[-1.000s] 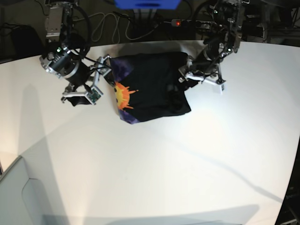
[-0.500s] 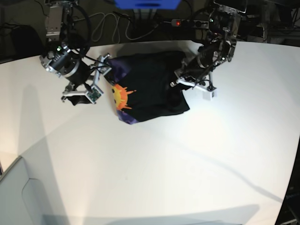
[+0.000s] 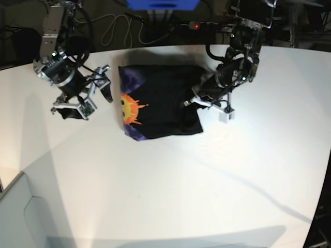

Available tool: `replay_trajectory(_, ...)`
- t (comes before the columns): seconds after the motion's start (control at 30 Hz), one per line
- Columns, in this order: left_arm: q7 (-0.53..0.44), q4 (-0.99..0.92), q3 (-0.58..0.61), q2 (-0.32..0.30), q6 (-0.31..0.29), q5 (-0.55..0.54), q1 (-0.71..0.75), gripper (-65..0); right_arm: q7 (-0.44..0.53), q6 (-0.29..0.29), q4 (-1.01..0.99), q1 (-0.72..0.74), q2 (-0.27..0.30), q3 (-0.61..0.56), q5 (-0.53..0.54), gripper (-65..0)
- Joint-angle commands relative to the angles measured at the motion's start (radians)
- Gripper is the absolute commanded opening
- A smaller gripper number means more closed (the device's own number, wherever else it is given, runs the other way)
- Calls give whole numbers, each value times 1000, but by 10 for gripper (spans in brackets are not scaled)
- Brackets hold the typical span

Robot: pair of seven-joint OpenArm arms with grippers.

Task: Fold the T-shirt properly
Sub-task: 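Flip the bundle over with the left gripper toward the right gripper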

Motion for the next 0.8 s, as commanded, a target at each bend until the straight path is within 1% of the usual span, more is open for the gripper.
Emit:
replay_trajectory(0.0, 35, -29, 37, -8, -2, 0, -50, -650, 20, 22, 20, 3, 5, 17, 14, -171)
replay_trajectory(0.1, 73, -145, 155, -20, -119, 5, -171, -650, 20, 22, 20, 2, 5, 55, 16, -171)
replay_trajectory(0.13, 99, -184, 202, -20, -157, 22, -219, -650, 20, 22, 20, 2, 5, 73, 17, -171)
replay_trajectory(0.2, 154, -254, 290, -25, -218, 76, -316, -650, 20, 22, 20, 2, -1, 106, 17, -171)
replay_trajectory(0.27, 191, -308, 376, -19, -283, 143, -405, -650, 20, 22, 20, 2, -19, 152, 17, -171)
replay_trajectory(0.4, 213, -352, 505, -1, -386, 258, -520, -650, 20, 22, 20, 2, -45, 234, 17, -171)
replay_trajectory(0.5, 213, -375, 620, 13, -478, 384, -595, -650, 20, 22, 20, 2, -45, 265, 17, -171)
replay_trajectory(0.6, 205, -400, 723, 58, -588, 511, -644, -650, 20, 22, 22, -1, -61, 299, 17, -171)
replay_trajectory(0.67, 200, -424, 755, 88, -668, 617, -653, -650, 20, 22, 22, -10, -75, 322, 17, -171)
replay_trajectory(0.77, 173, -437, 763, 147, -789, 778, -653, -650, 20, 22, 26, -13, -76, 323, 17, -171)
